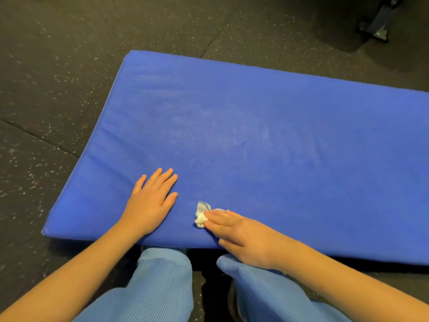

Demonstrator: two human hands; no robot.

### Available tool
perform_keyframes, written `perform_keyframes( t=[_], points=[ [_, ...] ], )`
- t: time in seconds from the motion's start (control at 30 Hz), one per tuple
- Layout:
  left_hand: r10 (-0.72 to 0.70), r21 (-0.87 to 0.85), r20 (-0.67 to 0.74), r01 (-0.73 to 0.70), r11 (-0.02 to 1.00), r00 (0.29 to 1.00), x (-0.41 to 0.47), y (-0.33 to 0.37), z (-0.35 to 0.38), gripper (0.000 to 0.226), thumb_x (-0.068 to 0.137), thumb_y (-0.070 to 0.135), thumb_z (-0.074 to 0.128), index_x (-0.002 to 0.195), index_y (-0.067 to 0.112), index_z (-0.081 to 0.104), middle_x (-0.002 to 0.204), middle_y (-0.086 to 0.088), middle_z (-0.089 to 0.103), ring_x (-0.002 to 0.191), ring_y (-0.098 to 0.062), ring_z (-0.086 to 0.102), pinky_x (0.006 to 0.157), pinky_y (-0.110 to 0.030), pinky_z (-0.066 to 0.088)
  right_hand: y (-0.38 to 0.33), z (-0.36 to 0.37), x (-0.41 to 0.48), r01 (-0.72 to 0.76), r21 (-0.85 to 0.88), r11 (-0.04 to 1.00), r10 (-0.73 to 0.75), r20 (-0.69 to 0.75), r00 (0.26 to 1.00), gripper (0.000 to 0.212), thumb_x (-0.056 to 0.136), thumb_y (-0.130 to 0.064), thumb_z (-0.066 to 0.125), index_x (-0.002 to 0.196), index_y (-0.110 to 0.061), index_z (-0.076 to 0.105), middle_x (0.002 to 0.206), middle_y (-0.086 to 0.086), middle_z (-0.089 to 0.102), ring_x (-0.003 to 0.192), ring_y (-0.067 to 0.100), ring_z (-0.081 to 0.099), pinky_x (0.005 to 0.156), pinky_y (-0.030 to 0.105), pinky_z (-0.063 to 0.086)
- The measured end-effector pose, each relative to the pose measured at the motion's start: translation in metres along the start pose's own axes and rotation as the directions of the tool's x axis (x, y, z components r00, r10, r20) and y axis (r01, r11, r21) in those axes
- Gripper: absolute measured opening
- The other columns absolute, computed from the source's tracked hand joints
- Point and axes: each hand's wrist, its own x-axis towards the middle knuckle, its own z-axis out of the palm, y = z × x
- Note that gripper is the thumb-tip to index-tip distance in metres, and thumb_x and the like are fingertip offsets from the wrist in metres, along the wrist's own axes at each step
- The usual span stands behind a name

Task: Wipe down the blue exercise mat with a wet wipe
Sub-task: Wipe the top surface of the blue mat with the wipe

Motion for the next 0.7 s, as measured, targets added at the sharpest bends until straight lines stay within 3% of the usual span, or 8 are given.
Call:
perform_keyframes(
  t=[0.13,0.2,0.27,0.37,0.47,0.57,0.63,0.7],
  points=[
    [0.008,-0.003,-0.026,-0.009,1.000,1.000,-0.001,-0.002,0.002,0.084,0.081,0.059,0.000,0.150,0.024,0.031,0.158,0.010,0.020,0.148,-0.011,0.009,0.118,-0.035,0.000,0.015,0.004,0.007,-0.069,-0.147,0.987,0.073,0.023,0.997,0.062,0.097,-0.043,0.023,0.153,-0.019,0.017,0.161,-0.002,0.010,0.148,0.017,0.010,0.120,0.028,-0.001],
    [0.014,-0.021,-0.021,-0.014,1.000,1.000,0.000,-0.002,0.001,0.085,0.079,0.061,0.000,0.150,0.024,0.031,0.158,0.011,0.019,0.147,-0.010,0.008,0.117,-0.033,-0.001,0.014,0.005,0.019,-0.144,-0.181,0.973,0.146,-0.003,0.989,0.084,0.089,-0.069,0.014,0.154,-0.016,0.012,0.161,0.001,0.003,0.149,0.019,0.004,0.121,0.031,-0.002],
    [0.018,-0.090,0.001,-0.018,0.996,1.000,0.001,-0.003,-0.004,0.085,0.078,0.062,0.004,0.148,0.023,0.035,0.157,0.010,0.022,0.147,-0.011,0.012,0.117,-0.034,0.002,0.006,0.008,0.026,-0.164,-0.169,0.972,0.166,-0.002,0.986,0.106,0.077,-0.080,0.028,0.154,-0.012,0.005,0.161,0.004,-0.006,0.149,0.019,-0.005,0.119,0.028,-0.009],
    [-0.005,-0.035,-0.118,0.001,0.999,0.993,0.006,-0.021,-0.015,0.070,0.085,0.055,0.025,0.136,0.014,0.052,0.150,-0.004,0.040,0.141,-0.023,0.028,0.109,-0.048,0.019,0.001,0.014,0.023,-0.130,-0.259,0.957,0.136,0.007,0.991,0.116,0.076,-0.057,0.069,0.153,-0.008,-0.003,0.161,0.008,-0.010,0.148,0.022,-0.007,0.117,0.029,-0.011],
    [-0.391,0.100,-0.109,0.402,0.910,0.914,0.006,-0.059,-0.029,0.057,0.096,0.051,0.038,0.145,0.022,0.034,0.157,-0.008,0.016,0.145,-0.028,0.009,0.109,-0.059,0.012,-0.001,0.017,0.019,-0.125,-0.362,0.924,0.102,-0.082,0.991,0.109,0.057,-0.037,0.082,0.146,0.002,0.032,0.152,0.021,0.032,0.138,0.035,0.037,0.115,0.038,0.023],
    [-0.589,0.105,0.028,0.584,0.805,0.808,0.005,-0.078,-0.039,0.071,0.092,0.066,0.030,0.151,0.028,0.017,0.160,-0.009,0.001,0.146,-0.029,0.001,0.109,-0.063,0.011,-0.003,0.018,0.018,-0.118,-0.419,0.900,0.046,-0.177,0.983,0.087,0.051,-0.033,0.080,0.127,0.003,0.057,0.124,0.017,0.061,0.109,0.034,0.063,0.094,0.033,0.050],
    [-0.567,0.089,-0.056,0.569,0.817,0.822,0.006,-0.079,-0.043,0.067,0.093,0.064,0.034,0.148,0.027,0.025,0.158,-0.012,0.007,0.142,-0.034,0.010,0.107,-0.061,0.016,-0.003,0.015,0.014,-0.117,-0.405,0.907,0.028,-0.219,0.975,0.071,0.061,-0.029,0.067,0.124,0.001,0.059,0.116,0.013,0.064,0.099,0.031,0.066,0.083,0.032,0.056],
    [-0.638,0.013,-0.119,0.643,0.766,0.761,0.011,-0.078,-0.048,0.064,0.092,0.062,0.037,0.144,0.025,0.032,0.157,-0.015,0.010,0.138,-0.039,0.015,0.107,-0.061,0.016,-0.005,0.010,0.010,-0.144,-0.359,0.922,0.071,-0.210,0.975,0.063,0.073,-0.028,0.045,0.127,0.001,0.056,0.116,0.013,0.064,0.095,0.032,0.066,0.074,0.036,0.058]
  ],
)
